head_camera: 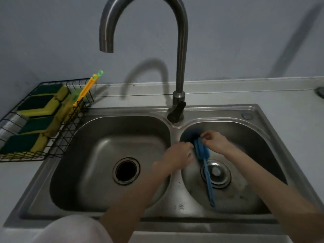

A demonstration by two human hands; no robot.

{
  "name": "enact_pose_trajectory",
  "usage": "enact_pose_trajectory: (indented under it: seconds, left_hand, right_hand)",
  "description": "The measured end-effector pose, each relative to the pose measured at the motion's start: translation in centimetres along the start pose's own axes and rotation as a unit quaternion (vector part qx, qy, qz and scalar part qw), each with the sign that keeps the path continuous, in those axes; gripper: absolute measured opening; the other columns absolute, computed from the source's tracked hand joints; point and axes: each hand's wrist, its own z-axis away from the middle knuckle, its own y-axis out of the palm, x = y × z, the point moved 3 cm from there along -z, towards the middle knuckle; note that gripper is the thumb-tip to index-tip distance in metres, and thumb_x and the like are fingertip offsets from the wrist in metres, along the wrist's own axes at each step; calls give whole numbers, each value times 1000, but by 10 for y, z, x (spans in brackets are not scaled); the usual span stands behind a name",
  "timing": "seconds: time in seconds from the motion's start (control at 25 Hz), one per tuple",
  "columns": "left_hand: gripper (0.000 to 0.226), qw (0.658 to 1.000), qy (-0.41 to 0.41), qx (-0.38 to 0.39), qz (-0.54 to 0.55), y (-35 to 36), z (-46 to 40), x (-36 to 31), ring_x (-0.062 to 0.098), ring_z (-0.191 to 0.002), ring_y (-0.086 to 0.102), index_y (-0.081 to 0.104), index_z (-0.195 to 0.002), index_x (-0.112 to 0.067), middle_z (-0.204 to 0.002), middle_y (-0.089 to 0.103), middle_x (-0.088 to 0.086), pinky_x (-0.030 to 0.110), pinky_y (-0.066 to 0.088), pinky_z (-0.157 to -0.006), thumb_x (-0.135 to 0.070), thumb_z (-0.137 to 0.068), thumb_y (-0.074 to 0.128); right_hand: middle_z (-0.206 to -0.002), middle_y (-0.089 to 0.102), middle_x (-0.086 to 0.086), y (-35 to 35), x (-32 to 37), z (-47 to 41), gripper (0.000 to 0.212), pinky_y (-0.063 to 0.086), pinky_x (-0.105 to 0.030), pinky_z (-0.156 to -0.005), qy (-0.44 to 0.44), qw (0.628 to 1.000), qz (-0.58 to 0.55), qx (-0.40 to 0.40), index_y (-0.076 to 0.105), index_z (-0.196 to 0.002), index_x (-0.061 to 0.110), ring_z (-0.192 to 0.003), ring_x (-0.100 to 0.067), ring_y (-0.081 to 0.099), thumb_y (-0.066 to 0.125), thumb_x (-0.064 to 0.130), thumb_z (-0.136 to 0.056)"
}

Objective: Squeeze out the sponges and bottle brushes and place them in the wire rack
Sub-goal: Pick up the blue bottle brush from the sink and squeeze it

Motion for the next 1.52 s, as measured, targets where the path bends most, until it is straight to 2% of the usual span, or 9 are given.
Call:
enact_pose_trajectory:
  seconds: [0.32, 0.52, 0.72, 0.8, 1.04, 1.16, 1.28, 1.4, 1.52]
  left_hand:
    - [25, 987, -120, 108, -1, 98, -35, -8, 31, -101, 60, 55, -109, -8, -112, 62, 17, 44, 51, -88, -22, -90, 45]
    - [30, 975, -150, 167, -6, 117, -47, 3, 35, -106, 57, 57, -106, 0, -115, 61, 22, 43, 48, -89, -22, -90, 44]
    - [28, 961, -173, 212, 37, 127, -48, 6, 31, -104, 59, 59, -102, -2, -109, 63, 19, 37, 47, -76, -23, -90, 46]
    - [24, 964, -166, 201, 51, 124, -50, 4, 30, -106, 58, 57, -101, -6, -106, 61, 17, 33, 44, -69, -24, -90, 45]
    - [29, 969, -173, 122, 125, 104, -43, -4, 29, -105, 59, 52, -110, -5, -115, 61, 17, 39, 50, -87, -26, -91, 44]
    - [31, 977, -164, 81, 114, 88, -36, -8, 32, -107, 57, 53, -109, -4, -116, 61, 18, 37, 46, -84, -26, -92, 40]
    - [28, 978, -152, 56, 133, 71, -22, -11, 30, -104, 58, 55, -105, -3, -113, 62, 17, 32, 42, -75, -24, -91, 42]
    - [27, 980, -130, 24, 152, 52, -2, -7, 34, -103, 59, 57, -97, -1, -108, 64, 20, 35, 47, -83, -24, -88, 46]
    - [26, 975, -124, -15, 183, 30, 22, -1, 35, -106, 57, 56, -99, 0, -111, 63, 22, 36, 46, -87, -21, -88, 47]
  right_hand:
    - [-136, 51, -20, 31, -54, -43, 55, 40, -30, -98, 66, 997, 24, 35, 39, -135, 4, -125, -32, 48, 59, 18, -85]
    - [-138, 42, -23, 43, -66, -63, 62, 37, -36, -103, 130, 991, -30, 13, 34, -132, 1, -128, -37, 42, 61, 29, -84]
    - [-138, 43, -22, 46, -74, -73, 63, 40, -37, -101, 148, 988, -44, -2, 32, -135, 2, -126, -36, 45, 61, 24, -84]
    - [-138, 44, -21, 43, -72, -73, 61, 40, -34, -100, 148, 987, -65, -13, 32, -136, 2, -126, -34, 46, 60, 23, -85]
    - [-133, 53, -19, 23, -61, -66, 54, 42, -28, -86, 163, 976, -135, -50, 42, -131, -1, -119, -32, 53, 58, 24, -86]
    - [-131, 54, -20, 10, -51, -54, 55, 45, -38, -98, 162, 971, -158, -78, 43, -129, -2, -118, -34, 53, 59, 27, -85]
    - [-130, 54, -20, -1, -39, -38, 57, 48, -45, -97, 149, 964, -208, -68, 42, -131, -1, -116, -35, 55, 60, 27, -84]
    - [-130, 53, -21, -4, -22, -19, 51, 49, -37, -87, 131, 957, -250, -62, 43, -130, -2, -113, -33, 56, 56, 22, -87]
    - [-126, 52, -21, -2, 1, 2, 47, 49, -29, -69, 112, 947, -296, -56, 42, -130, -4, -98, -26, 53, 53, 18, -90]
